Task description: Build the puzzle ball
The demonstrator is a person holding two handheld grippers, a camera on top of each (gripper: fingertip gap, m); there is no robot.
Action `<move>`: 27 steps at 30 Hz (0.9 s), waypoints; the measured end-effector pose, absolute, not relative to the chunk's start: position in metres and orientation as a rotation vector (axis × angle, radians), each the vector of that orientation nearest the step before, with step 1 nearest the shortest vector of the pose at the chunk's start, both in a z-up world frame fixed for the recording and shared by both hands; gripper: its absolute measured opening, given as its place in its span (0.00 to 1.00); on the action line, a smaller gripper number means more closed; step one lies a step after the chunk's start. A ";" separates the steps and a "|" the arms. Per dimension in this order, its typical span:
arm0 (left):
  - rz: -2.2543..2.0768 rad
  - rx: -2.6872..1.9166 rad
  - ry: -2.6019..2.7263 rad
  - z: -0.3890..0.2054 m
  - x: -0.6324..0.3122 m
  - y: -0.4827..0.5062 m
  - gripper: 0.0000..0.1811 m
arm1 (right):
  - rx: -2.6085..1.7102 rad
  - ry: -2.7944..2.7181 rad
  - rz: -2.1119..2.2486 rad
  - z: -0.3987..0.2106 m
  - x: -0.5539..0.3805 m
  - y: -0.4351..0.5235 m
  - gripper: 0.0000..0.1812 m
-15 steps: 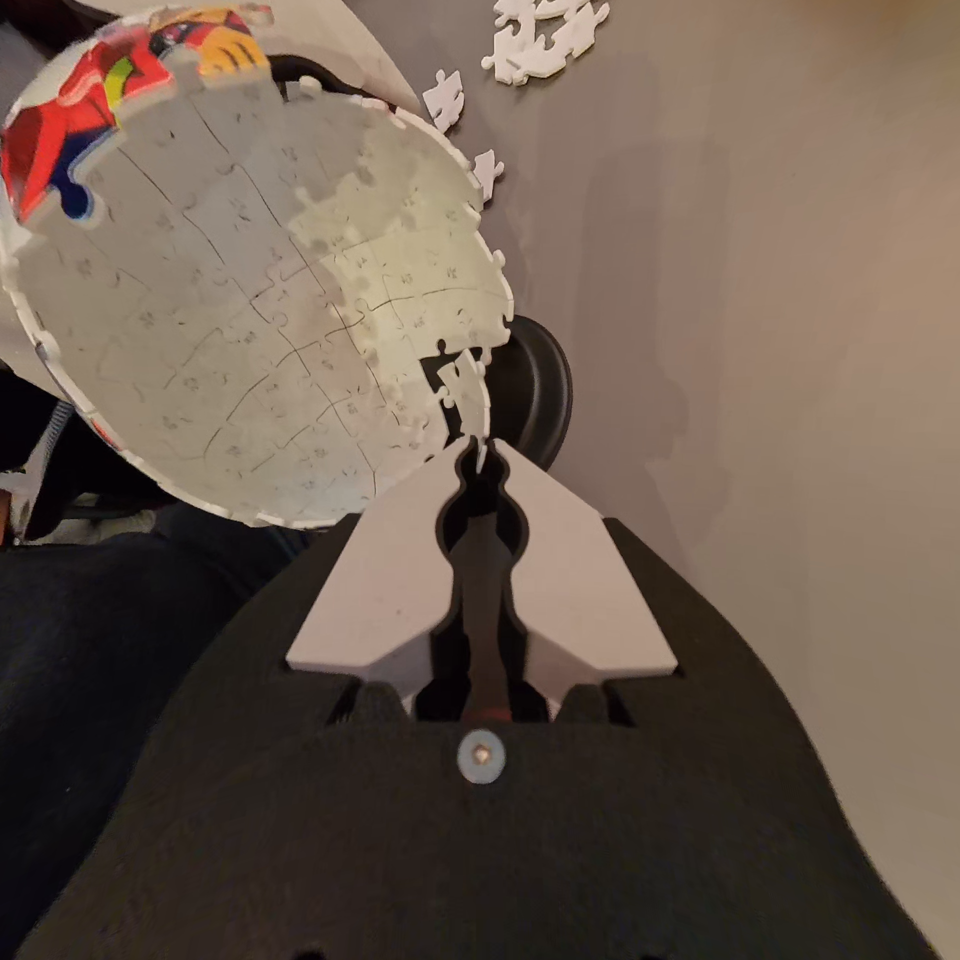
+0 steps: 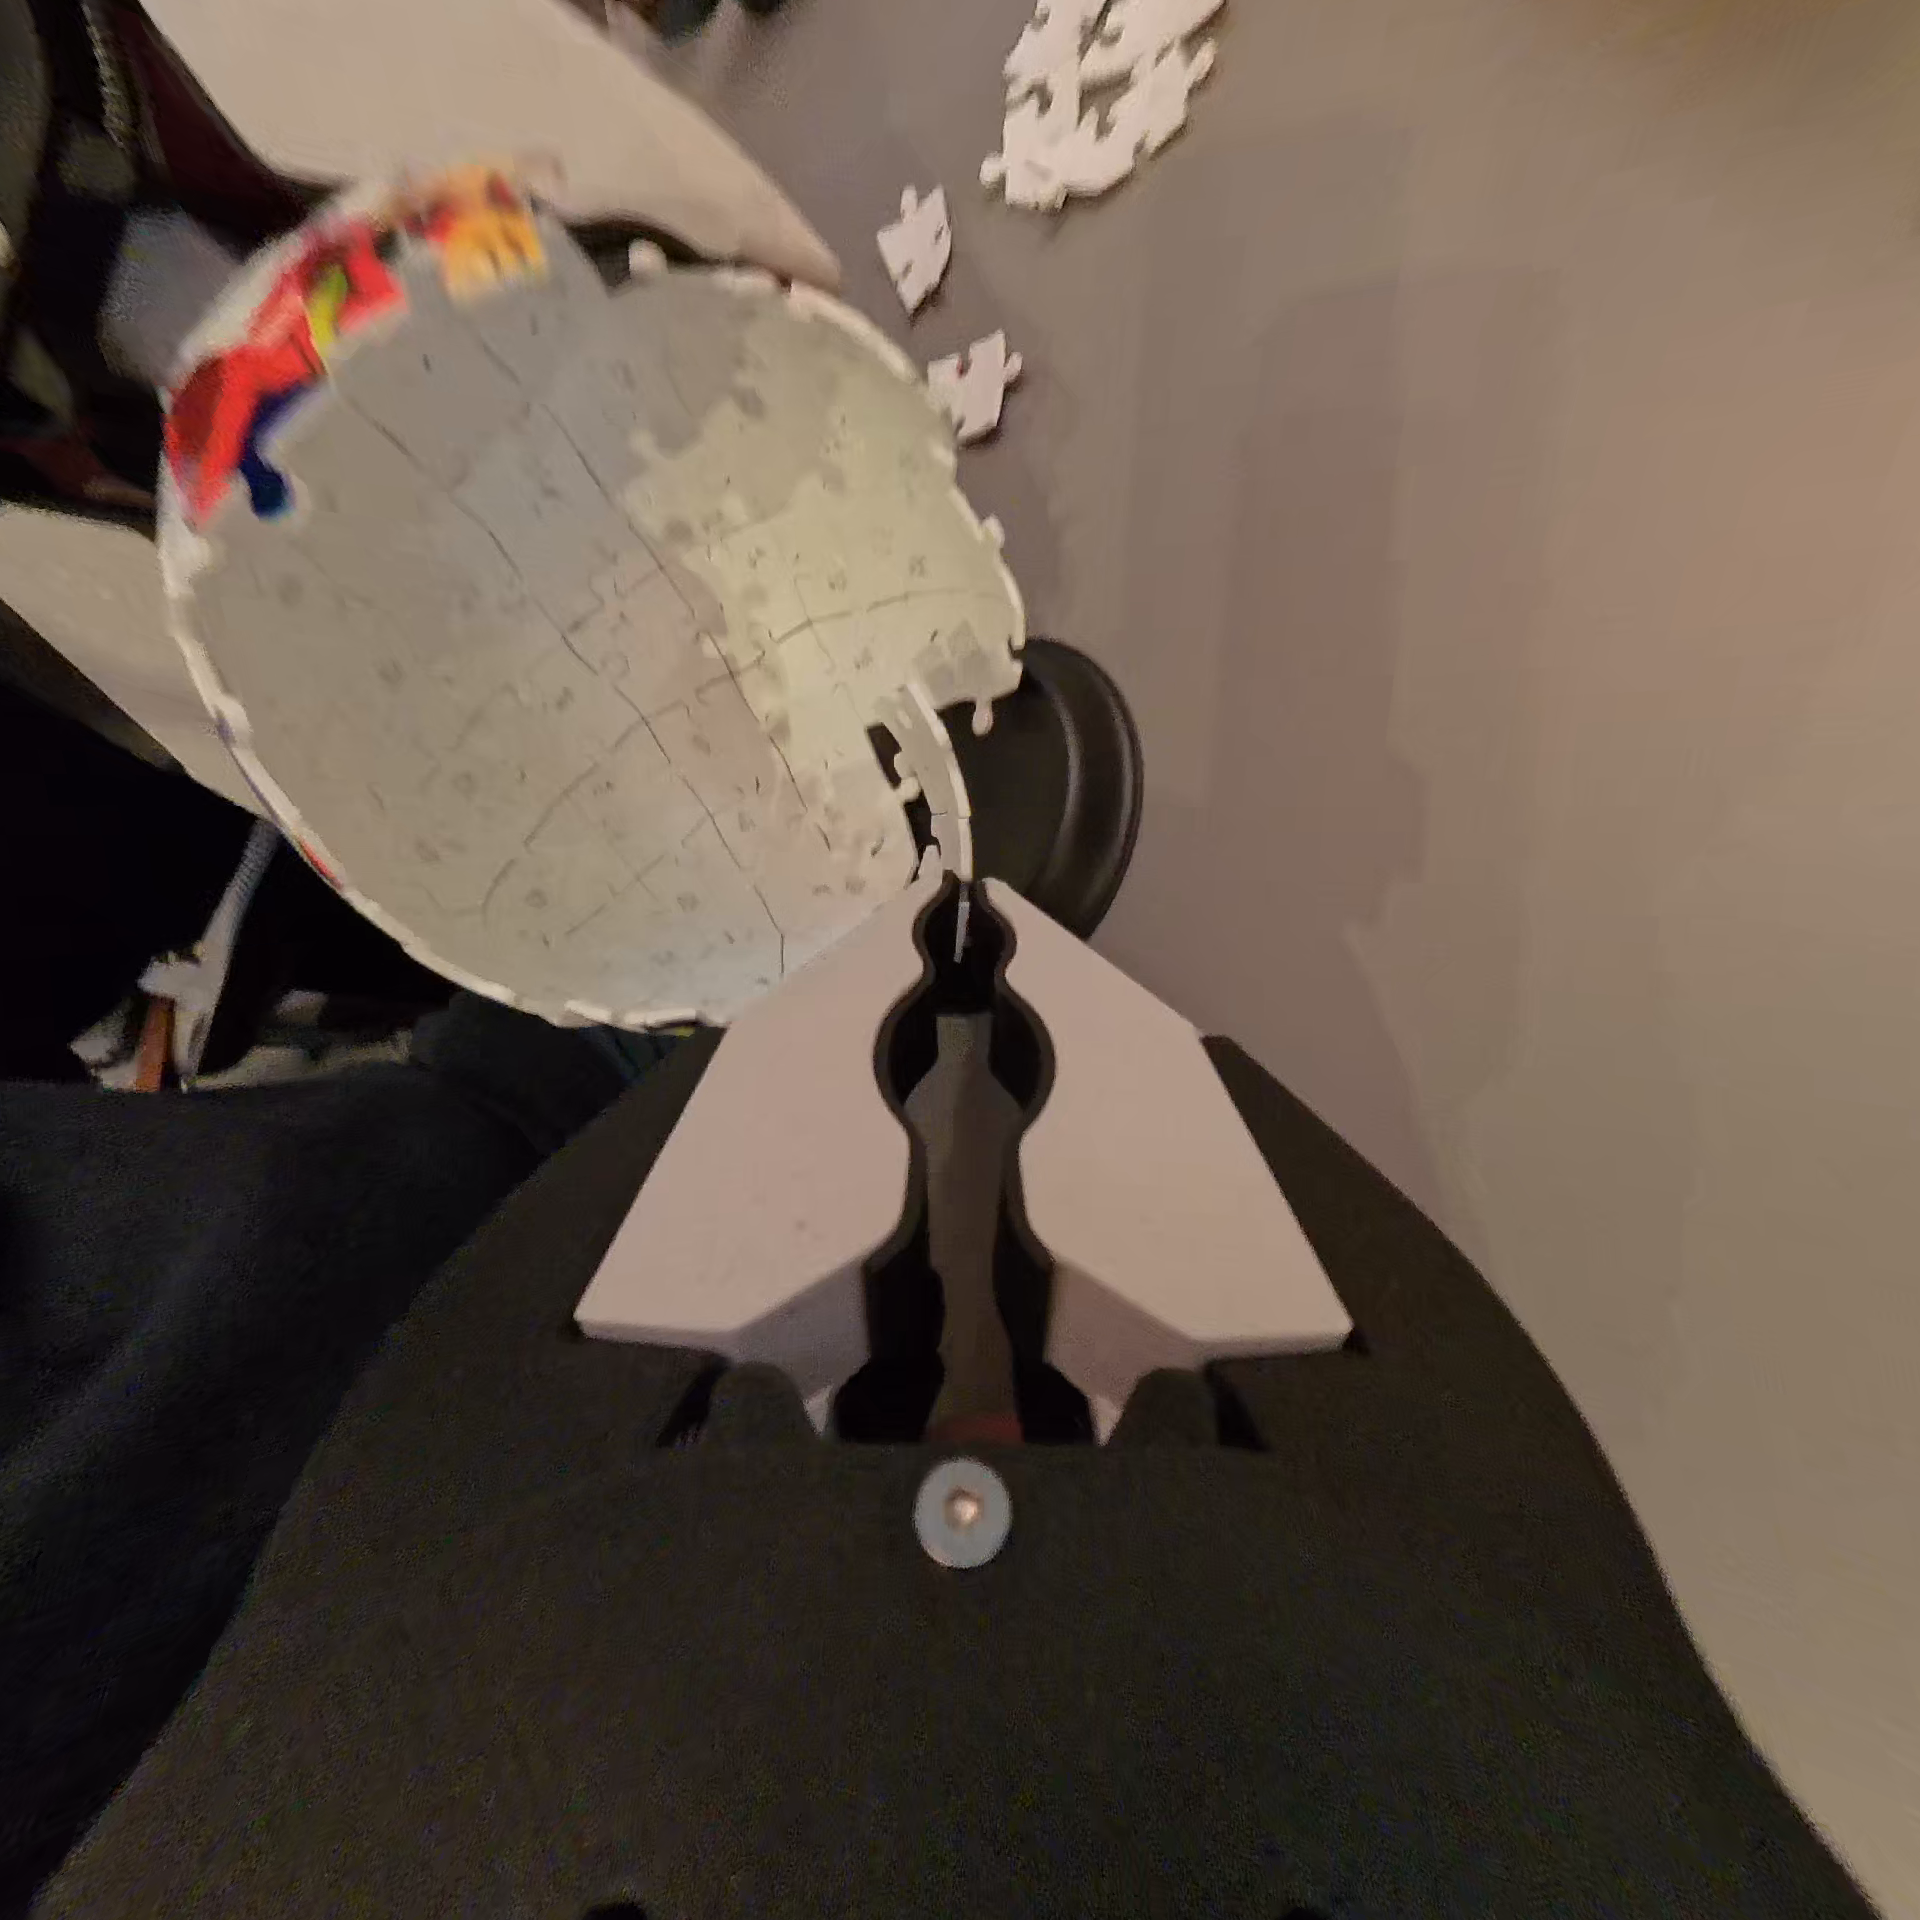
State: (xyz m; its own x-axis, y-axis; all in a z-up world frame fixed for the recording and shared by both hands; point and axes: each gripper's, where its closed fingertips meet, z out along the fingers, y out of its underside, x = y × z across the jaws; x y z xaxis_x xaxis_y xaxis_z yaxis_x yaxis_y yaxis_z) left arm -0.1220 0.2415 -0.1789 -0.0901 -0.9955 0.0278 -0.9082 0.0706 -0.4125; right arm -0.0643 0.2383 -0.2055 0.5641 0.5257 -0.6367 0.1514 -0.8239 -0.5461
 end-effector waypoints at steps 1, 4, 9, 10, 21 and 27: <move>-0.479 -1.920 2.088 -0.179 -0.122 0.242 0.74 | -2.356 -0.514 1.184 -0.203 -0.063 0.242 0.00; -0.479 -1.919 2.090 -0.179 -0.122 0.242 0.74 | -2.356 -0.456 1.239 -0.201 -0.066 0.245 0.00; -0.479 -1.917 2.092 -0.179 -0.121 0.242 0.74 | -2.382 -0.380 1.282 -0.207 -0.076 0.245 0.00; -0.480 -1.917 2.091 -0.179 -0.121 0.242 0.74 | -2.388 -0.372 1.289 -0.209 -0.077 0.244 0.00; -0.488 -1.912 2.084 -0.179 -0.121 0.241 0.74 | -2.421 -0.387 1.296 -0.215 -0.080 0.230 0.00; -0.485 -1.911 2.085 -0.179 -0.121 0.241 0.74 | -2.406 -0.349 1.345 -0.210 -0.079 0.234 0.00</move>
State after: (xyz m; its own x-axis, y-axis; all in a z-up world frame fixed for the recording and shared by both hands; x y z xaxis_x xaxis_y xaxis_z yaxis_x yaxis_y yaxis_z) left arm -0.1212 0.2414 -0.1789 -0.0924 -0.9954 0.0256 -0.9045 0.0731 -0.4202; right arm -0.0794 0.2344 -0.2102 0.5160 0.3819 -0.7667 0.0385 -0.9045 -0.4247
